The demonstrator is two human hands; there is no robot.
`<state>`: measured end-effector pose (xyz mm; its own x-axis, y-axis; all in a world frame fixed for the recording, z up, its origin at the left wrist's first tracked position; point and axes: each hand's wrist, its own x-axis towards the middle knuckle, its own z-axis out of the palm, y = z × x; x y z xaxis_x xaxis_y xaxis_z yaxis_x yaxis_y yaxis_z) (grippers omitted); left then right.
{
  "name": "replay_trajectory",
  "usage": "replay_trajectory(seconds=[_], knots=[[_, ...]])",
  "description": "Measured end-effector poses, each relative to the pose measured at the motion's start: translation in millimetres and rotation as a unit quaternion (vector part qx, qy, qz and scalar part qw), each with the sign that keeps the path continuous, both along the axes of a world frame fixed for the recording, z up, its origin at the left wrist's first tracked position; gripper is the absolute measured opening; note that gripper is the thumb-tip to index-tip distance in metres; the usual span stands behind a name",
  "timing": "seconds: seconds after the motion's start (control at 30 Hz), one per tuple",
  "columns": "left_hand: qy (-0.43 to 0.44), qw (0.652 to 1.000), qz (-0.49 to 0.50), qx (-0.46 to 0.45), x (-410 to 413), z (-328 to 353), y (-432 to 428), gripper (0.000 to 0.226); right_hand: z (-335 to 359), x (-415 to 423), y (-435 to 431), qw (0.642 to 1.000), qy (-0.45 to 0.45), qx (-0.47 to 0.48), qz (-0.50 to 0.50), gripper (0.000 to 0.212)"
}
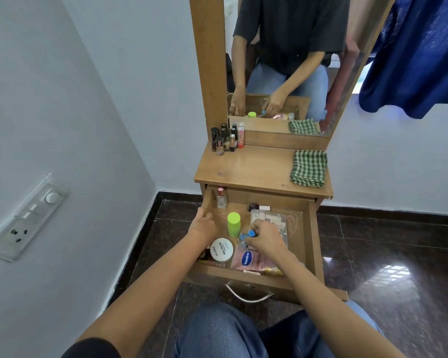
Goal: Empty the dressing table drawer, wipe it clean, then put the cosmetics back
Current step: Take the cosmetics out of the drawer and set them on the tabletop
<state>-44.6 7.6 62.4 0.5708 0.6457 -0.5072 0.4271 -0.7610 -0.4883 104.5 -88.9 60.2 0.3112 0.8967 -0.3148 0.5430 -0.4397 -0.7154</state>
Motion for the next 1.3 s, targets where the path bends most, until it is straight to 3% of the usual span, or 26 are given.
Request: replay_trajectory(seconds=[0.17, 0.23, 0.3, 0.4, 0.47, 0.57, 0.63, 0.7, 0.83, 0.9, 0.93, 1.0, 1.17, 1.3], knots=[[-0.033, 0.999, -0.006, -0.021, 2, 20, 4, 0.023, -10, -2, -1, 1.0, 0.006, 0.013, 0.011, 0.017], [-0.079, 0.991, 0.041, -0.101, 1, 32, 9, 0.031, -12, -6, -1, 0.999, 0.007, 0.013, 0.033, 0.02], [-0.145, 0.96, 0.1, -0.217, -4, 48, 14, 0.039, -13, -9, -2, 0.998, 0.016, 0.015, 0.054, 0.021], [-0.27, 0.877, 0.154, -0.366, -18, 61, 25, 0.025, -13, -10, -3, 0.998, 0.022, 0.043, 0.052, 0.018], [-0.376, 0.811, 0.17, -0.414, -27, 63, 31, 0.019, -7, -8, -3, 0.997, 0.021, 0.059, 0.039, 0.015], [-0.536, 0.676, 0.229, -0.451, -32, 63, 30, 0.015, 15, 0, 2, 0.993, -0.01, 0.092, 0.07, 0.01], [-0.622, 0.581, 0.272, -0.449, -26, 62, 30, 0.024, 33, 8, 9, 0.988, -0.017, 0.131, 0.082, 0.008], [-0.683, 0.518, 0.294, -0.423, -17, 60, 33, 0.029, 51, 16, 21, 0.982, -0.007, 0.179, 0.068, 0.007], [-0.775, 0.414, 0.304, -0.368, 8, 54, 43, 0.05, 77, 27, 57, 0.968, -0.004, 0.247, 0.048, 0.009], [-0.805, 0.375, 0.317, -0.332, 21, 53, 47, 0.047, 79, 34, 77, 0.968, -0.008, 0.25, 0.032, 0.012], [-0.815, 0.37, 0.323, -0.308, 28, 51, 50, 0.039, 77, 37, 86, 0.969, -0.001, 0.246, 0.026, 0.016], [-0.815, 0.395, 0.333, -0.263, 38, 47, 55, 0.027, 73, 41, 99, 0.969, 0.033, 0.245, 0.01, 0.024], [-0.79, 0.484, 0.335, -0.173, 53, 37, 70, 0.028, 67, 45, 117, 0.952, 0.182, 0.241, -0.054, 0.032], [-0.775, 0.517, 0.345, -0.11, 63, 34, 84, 0.027, 63, 50, 132, 0.943, 0.22, 0.224, -0.11, 0.022]])
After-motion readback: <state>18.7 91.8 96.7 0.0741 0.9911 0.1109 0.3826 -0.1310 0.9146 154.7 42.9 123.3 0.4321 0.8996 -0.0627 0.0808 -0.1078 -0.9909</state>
